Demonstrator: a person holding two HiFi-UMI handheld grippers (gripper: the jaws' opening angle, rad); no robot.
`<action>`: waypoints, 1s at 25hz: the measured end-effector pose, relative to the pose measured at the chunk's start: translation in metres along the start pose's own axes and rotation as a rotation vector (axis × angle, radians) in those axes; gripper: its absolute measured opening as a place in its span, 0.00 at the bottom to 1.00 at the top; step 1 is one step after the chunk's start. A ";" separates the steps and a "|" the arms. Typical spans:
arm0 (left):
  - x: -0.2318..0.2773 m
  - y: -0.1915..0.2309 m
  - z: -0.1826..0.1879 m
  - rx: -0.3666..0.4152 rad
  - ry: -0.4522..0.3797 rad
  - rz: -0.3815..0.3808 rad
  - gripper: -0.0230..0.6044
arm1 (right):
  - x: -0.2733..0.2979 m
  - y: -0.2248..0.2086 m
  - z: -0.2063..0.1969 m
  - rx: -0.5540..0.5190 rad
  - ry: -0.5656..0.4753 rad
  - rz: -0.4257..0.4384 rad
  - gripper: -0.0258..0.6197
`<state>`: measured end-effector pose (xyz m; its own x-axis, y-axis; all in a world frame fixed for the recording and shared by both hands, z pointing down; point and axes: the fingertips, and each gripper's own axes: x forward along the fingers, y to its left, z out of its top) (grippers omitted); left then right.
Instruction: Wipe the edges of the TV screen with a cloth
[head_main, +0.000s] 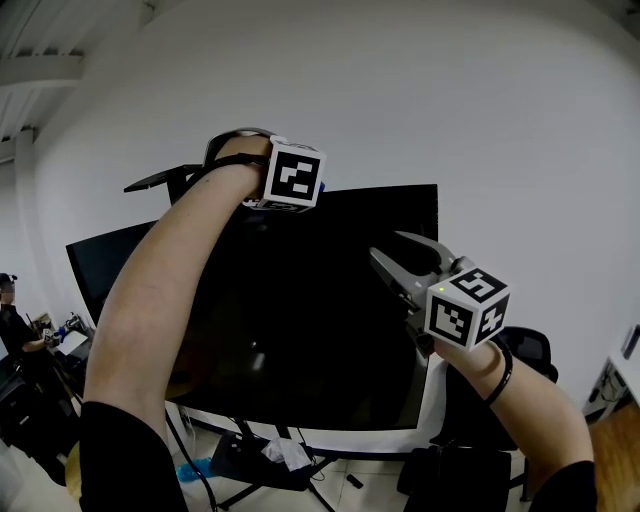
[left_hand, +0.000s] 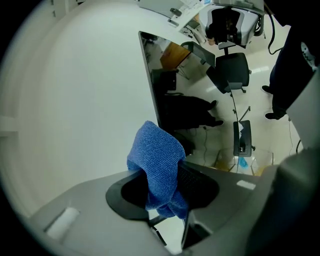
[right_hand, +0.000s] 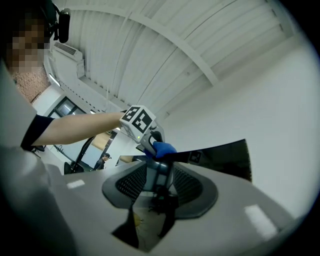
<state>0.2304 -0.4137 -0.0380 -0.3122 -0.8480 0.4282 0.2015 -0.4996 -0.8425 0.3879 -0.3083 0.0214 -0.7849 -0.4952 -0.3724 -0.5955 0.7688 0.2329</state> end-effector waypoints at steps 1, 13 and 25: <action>-0.003 0.003 0.010 0.007 -0.003 0.002 0.26 | -0.007 -0.006 0.001 -0.001 0.001 -0.003 0.31; -0.032 0.026 0.111 0.080 -0.059 0.021 0.26 | -0.073 -0.053 0.009 -0.001 -0.011 -0.051 0.31; -0.081 0.038 0.232 0.159 -0.160 0.097 0.26 | -0.155 -0.098 0.012 -0.014 -0.031 -0.144 0.31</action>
<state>0.4791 -0.4054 -0.0287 -0.1356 -0.9042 0.4049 0.3711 -0.4253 -0.8255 0.5698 -0.3019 0.0456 -0.6857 -0.5869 -0.4306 -0.7040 0.6850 0.1875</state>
